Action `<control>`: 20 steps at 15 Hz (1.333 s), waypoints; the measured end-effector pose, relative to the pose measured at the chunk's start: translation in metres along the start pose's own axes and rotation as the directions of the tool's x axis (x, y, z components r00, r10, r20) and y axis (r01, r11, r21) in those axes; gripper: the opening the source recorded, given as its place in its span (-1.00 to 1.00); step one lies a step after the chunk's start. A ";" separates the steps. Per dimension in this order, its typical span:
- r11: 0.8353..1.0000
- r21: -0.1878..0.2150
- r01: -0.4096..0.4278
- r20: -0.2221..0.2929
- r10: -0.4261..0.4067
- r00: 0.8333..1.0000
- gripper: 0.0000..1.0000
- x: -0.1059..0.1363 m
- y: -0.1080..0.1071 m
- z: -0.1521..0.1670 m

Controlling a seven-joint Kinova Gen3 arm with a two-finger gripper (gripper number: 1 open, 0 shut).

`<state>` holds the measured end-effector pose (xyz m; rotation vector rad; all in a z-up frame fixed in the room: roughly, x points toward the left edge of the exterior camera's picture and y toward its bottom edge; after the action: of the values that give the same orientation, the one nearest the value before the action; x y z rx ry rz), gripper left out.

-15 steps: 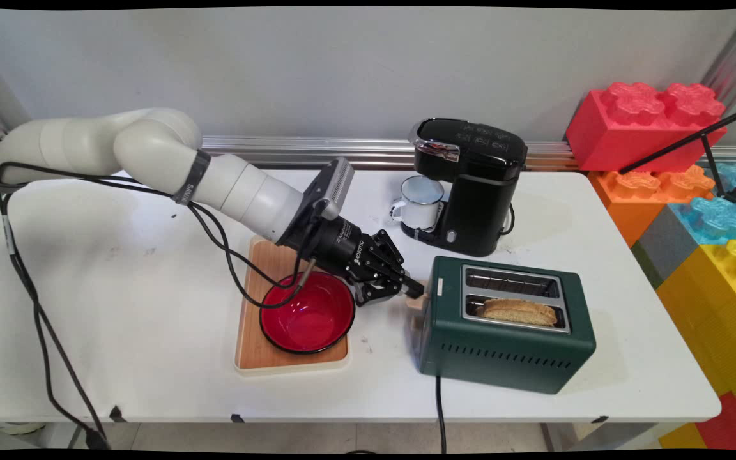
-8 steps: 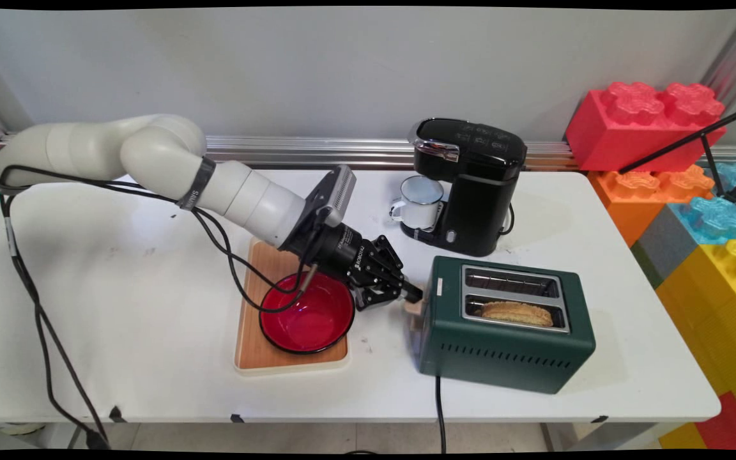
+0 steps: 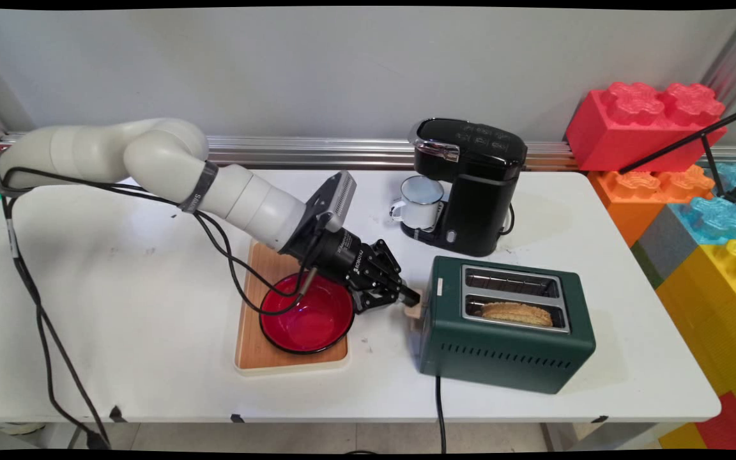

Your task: Press the toaster switch

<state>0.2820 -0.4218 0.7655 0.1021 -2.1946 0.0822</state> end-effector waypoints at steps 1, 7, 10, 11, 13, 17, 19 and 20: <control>1.000 -0.001 -0.001 0.001 0.001 1.000 -1.00 0.000 -0.001 0.001; 1.000 -0.004 -0.007 0.006 0.007 1.000 -1.00 0.000 -0.003 0.005; 1.000 -0.006 -0.008 0.011 0.008 1.000 -1.00 0.000 -0.004 0.007; 1.000 -0.007 -0.008 0.012 0.008 1.000 -1.00 0.000 -0.004 0.007; 1.000 -0.008 -0.007 0.016 0.007 1.000 -1.00 0.000 -0.004 0.007; 1.000 -0.013 -0.006 0.023 0.006 1.000 -1.00 0.000 -0.004 0.008; 1.000 -0.015 -0.005 0.027 0.006 1.000 -1.00 0.000 -0.004 0.009; 1.000 -0.016 -0.005 0.028 0.005 1.000 -1.00 0.001 -0.004 0.009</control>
<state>0.2748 -0.4266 0.7609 0.0896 -2.2234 0.0665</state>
